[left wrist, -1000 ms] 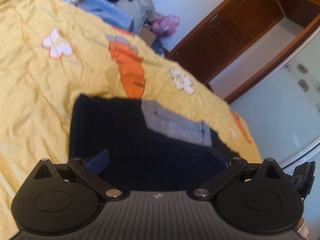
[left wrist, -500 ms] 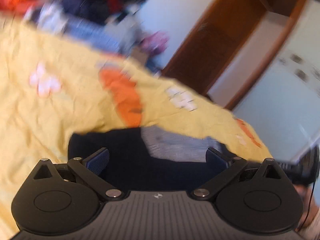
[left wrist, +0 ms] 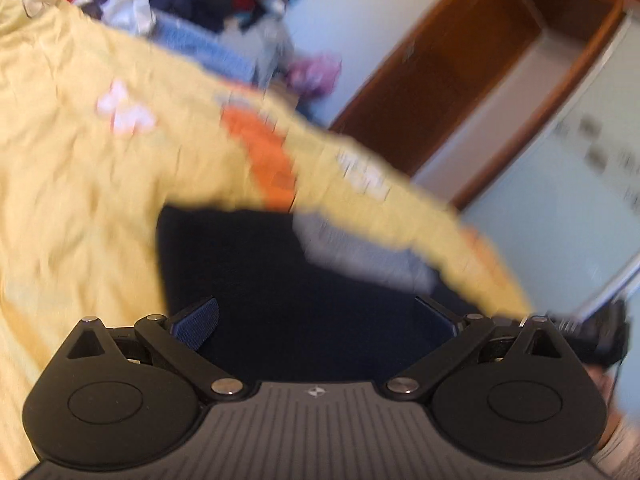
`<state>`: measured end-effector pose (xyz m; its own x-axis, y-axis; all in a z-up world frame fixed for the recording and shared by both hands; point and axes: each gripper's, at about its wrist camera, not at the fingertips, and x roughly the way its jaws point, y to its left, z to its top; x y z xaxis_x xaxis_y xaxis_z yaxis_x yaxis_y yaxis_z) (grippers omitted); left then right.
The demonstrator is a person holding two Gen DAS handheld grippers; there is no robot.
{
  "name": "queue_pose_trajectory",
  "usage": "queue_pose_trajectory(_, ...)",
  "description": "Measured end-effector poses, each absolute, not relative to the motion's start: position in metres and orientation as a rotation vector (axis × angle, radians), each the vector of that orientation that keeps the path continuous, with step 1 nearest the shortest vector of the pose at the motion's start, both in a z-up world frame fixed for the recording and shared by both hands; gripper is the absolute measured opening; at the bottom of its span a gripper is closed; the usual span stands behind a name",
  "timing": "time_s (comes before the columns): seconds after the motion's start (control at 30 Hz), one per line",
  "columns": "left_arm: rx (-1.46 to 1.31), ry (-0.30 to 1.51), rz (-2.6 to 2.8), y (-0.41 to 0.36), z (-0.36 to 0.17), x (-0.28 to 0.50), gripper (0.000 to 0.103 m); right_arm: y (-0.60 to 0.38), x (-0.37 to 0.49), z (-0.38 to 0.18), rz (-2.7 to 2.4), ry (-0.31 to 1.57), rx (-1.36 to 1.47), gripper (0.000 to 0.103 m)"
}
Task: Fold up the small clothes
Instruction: 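Lay the folded sleeve flat and open both tools, then move both open tools to the grey ribbed hem of the sweater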
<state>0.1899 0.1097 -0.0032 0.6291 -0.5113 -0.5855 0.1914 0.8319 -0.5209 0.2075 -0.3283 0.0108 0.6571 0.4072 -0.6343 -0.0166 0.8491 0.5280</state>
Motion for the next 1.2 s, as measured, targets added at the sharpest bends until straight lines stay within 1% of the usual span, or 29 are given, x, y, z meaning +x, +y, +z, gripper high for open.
queue_pose_trajectory(0.03,-0.393,0.767,-0.428,0.109,-0.008,0.185,0.103,-0.323,0.206,0.004,0.172,0.856,0.415,0.033)
queue_pose_trajectory(0.07,-0.360,0.754,-0.436,0.108,-0.010,0.179,0.103,-0.326,0.199,0.001,0.155,0.830,0.390,0.013)
queue_pose_trajectory(0.13,-0.294,0.748,-0.415,0.108,-0.009,0.171,0.103,-0.342,0.191,0.000,0.133,0.838,0.469,0.006)
queue_pose_trajectory(0.17,-0.278,0.759,-0.365,0.110,-0.007,0.165,0.103,-0.347,0.186,0.004,0.106,0.837,0.468,0.001)
queue_pose_trajectory(0.2,-0.275,0.778,-0.324,0.111,-0.003,0.159,0.103,-0.346,0.181,0.010,0.103,0.826,0.445,0.005)
queue_pose_trajectory(0.23,-0.298,0.753,-0.357,0.114,0.002,0.149,0.103,-0.342,0.174,0.016,0.124,0.810,0.419,0.010)
queue_pose_trajectory(0.27,-0.333,0.711,-0.417,0.117,0.007,0.138,0.103,-0.335,0.167,0.020,0.147,0.795,0.383,0.021)
queue_pose_trajectory(0.3,-0.349,0.684,-0.443,0.115,0.011,0.130,0.103,-0.327,0.162,0.024,0.161,0.775,0.341,0.024)
queue_pose_trajectory(0.37,-0.307,0.687,-0.414,0.103,0.011,0.125,0.103,-0.305,0.154,0.025,0.196,0.715,0.249,0.029)
queue_pose_trajectory(0.43,-0.251,0.771,-0.372,0.092,-0.004,0.135,0.103,-0.290,0.153,0.016,0.195,0.739,0.151,0.039)
queue_pose_trajectory(0.47,-0.226,0.797,-0.332,0.091,-0.013,0.137,0.103,-0.281,0.154,0.006,0.178,0.796,0.080,0.041)
queue_pose_trajectory(0.5,-0.169,0.766,-0.324,0.088,-0.013,0.131,0.103,-0.274,0.150,-0.001,0.173,0.790,0.011,0.041)
queue_pose_trajectory(0.57,-0.109,0.793,-0.293,0.082,-0.008,0.122,0.103,-0.265,0.130,0.001,0.160,0.744,-0.096,0.043)
queue_pose_trajectory(0.67,-0.177,0.780,-0.313,0.085,0.007,0.090,0.103,-0.265,0.096,0.014,0.176,0.761,-0.084,0.043)
queue_pose_trajectory(0.73,-0.181,0.782,-0.334,0.083,0.010,0.063,0.103,-0.267,0.066,0.015,0.180,0.762,-0.047,0.052)
queue_pose_trajectory(0.77,-0.182,0.780,-0.329,0.082,0.009,0.047,0.103,-0.265,0.052,0.011,0.182,0.790,-0.052,0.058)
queue_pose_trajectory(0.8,-0.184,0.778,-0.339,0.079,0.006,0.035,0.103,-0.262,0.038,0.004,0.194,0.810,-0.066,0.060)
queue_pose_trajectory(0.83,-0.174,0.789,-0.357,0.075,0.003,0.023,0.103,-0.260,0.019,0.001,0.203,0.787,-0.089,0.062)
queue_pose_trajectory(0.87,-0.157,0.807,-0.346,0.071,-0.001,0.011,0.103,-0.258,0.001,-0.002,0.205,0.764,-0.120,0.067)
queue_pose_trajectory(0.9,-0.130,0.811,-0.318,0.068,-0.005,-0.002,0.103,-0.255,-0.017,-0.004,0.201,0.748,-0.141,0.069)
queue_pose_trajectory(1.03,-0.015,0.790,-0.264,0.054,-0.014,-0.048,0.103,-0.259,-0.071,-0.003,0.194,0.745,-0.106,0.070)
queue_pose_trajectory(1.1,0.047,0.806,-0.249,0.048,-0.014,-0.070,0.103,-0.260,-0.092,-0.003,0.199,0.755,-0.118,0.075)
queue_pose_trajectory(1.2,0.079,0.826,-0.246,0.049,-0.013,-0.099,0.103,-0.262,-0.123,-0.004,0.195,0.749,-0.107,0.080)
